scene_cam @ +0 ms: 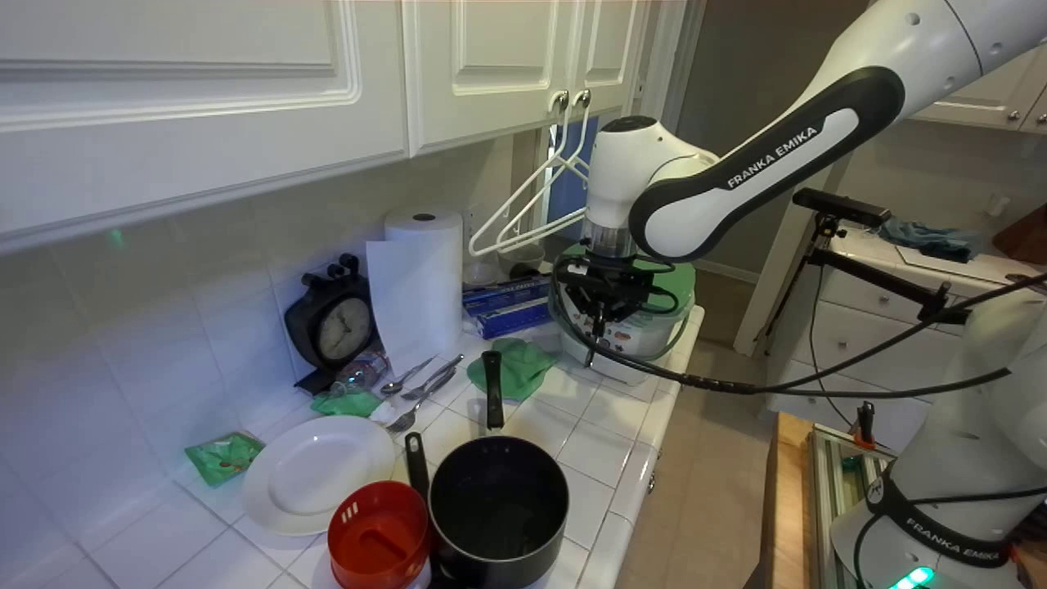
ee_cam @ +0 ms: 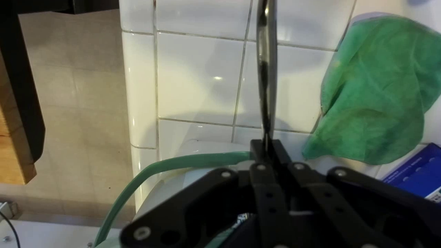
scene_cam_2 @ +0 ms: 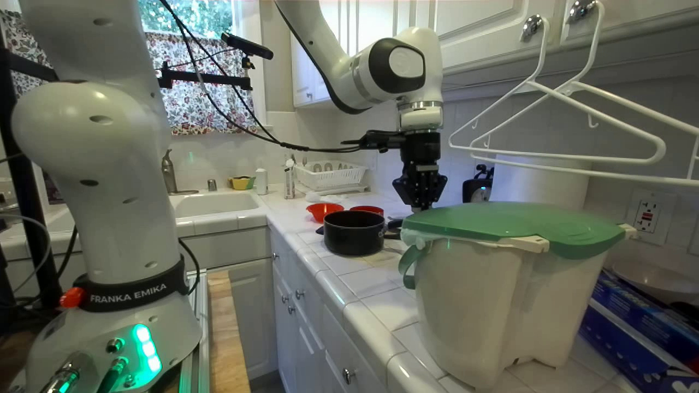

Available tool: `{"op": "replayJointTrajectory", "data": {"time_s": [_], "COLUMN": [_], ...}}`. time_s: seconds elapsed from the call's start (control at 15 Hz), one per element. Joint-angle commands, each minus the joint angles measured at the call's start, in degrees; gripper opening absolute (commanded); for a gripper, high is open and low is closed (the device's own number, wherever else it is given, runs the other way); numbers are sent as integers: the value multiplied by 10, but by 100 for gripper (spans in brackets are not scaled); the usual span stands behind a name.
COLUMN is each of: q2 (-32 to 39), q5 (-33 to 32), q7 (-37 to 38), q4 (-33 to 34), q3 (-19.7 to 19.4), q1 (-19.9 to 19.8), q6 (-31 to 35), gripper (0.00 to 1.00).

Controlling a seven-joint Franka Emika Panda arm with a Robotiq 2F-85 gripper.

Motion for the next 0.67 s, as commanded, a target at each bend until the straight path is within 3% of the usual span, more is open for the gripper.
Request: {"op": "replayJointTrajectory", "data": {"time_s": [0.0,0.6], "q2": [-8,-39], "q5": [-17,-52], "q7": [3,19], "q4": [6,-21], "q3": [0,-4], "q1": [4,-4], "q6": [-27,-102], "gripper": [3,3]}}
